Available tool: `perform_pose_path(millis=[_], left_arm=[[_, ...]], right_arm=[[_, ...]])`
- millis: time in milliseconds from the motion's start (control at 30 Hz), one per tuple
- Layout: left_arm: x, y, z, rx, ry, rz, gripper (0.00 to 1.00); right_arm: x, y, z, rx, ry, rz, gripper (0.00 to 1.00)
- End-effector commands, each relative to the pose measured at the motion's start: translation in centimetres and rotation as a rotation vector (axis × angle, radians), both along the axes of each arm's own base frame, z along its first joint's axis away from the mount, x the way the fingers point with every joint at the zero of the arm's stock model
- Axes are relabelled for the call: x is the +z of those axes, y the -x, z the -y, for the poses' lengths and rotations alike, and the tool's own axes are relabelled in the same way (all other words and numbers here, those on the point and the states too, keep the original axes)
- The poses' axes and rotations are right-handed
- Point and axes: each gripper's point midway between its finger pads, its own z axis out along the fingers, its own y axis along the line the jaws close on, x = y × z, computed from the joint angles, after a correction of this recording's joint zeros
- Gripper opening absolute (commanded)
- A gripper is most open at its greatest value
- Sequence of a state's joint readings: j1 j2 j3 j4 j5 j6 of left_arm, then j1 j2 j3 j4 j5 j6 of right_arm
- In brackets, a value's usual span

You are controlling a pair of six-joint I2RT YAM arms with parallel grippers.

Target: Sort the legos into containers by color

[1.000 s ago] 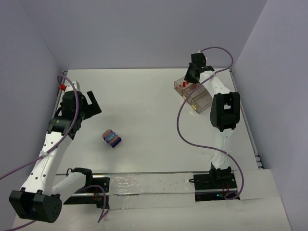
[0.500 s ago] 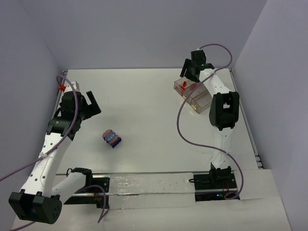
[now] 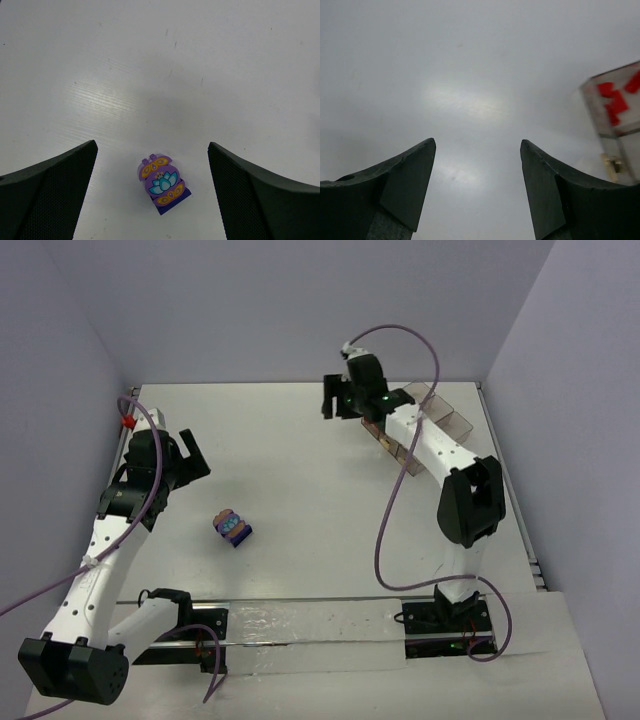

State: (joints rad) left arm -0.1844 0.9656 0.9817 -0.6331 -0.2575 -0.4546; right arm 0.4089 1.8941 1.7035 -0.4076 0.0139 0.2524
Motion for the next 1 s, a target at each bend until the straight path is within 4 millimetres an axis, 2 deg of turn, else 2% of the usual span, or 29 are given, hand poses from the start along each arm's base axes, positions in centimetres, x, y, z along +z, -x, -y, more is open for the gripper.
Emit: perform_pose_path(millis=[0, 33, 100, 133, 167, 267, 333, 400, 500, 600, 800, 967], left_arm=[[-0.3, -0.2, -0.7, 0.071, 0.002, 0.001, 0.99], [-0.6, -0.1, -1.1, 0.094, -0.002, -0.005, 0.99], [-1.8, 0.5, -1.8, 0.152, -0.006, -0.042, 0.99], [-1.9, 0.5, -1.7, 0.16, 0.004, -0.043, 0.99], [-3.2, 1.2, -1.9, 0.178, 0.006, -0.08, 0.99], [-4.7, 2.1, -1.1, 0.177, 0.061, -0.115, 0.99], [-5.2, 2.7, 0.5, 0.151, 0.127, -0.131, 0.96], [-6.5, 3.5, 2.2, 0.135, 0.207, -0.178, 0.95], [-8.7, 4.8, 3.5, 0.161, 0.232, -0.261, 0.95], [-10.3, 5.2, 4.6, 0.176, 0.215, -0.319, 0.97], [-12.4, 5.0, 6.3, 0.234, 0.242, -0.386, 0.99], [-14.5, 5.3, 6.1, 0.291, 0.209, -0.45, 0.99]], right_arm=[[2.1, 5.9, -7.6, 0.239, -0.033, 0.069, 0.76], [1.7, 7.1, -8.7, 0.268, -0.046, 0.051, 0.76], [0.2, 10.9, -11.7, 0.361, -0.091, -0.005, 0.76], [0.6, 11.2, -11.8, 0.357, -0.105, -0.004, 0.76], [-1.3, 13.8, -13.2, 0.407, -0.107, -0.039, 0.76], [-3.5, 18.3, -15.5, 0.485, -0.093, -0.088, 0.77], [-5.2, 20.7, -16.1, 0.507, -0.093, -0.14, 0.78], [-6.0, 21.1, -15.7, 0.473, -0.099, -0.169, 0.79], [-6.9, 20.7, -14.3, 0.415, -0.071, -0.17, 0.8], [-6.1, 19.6, -13.0, 0.366, -0.044, -0.132, 0.82], [-4.2, 16.9, -10.6, 0.274, -0.045, -0.084, 0.84], [-3.5, 16.1, -8.0, 0.214, -0.077, -0.075, 0.85]])
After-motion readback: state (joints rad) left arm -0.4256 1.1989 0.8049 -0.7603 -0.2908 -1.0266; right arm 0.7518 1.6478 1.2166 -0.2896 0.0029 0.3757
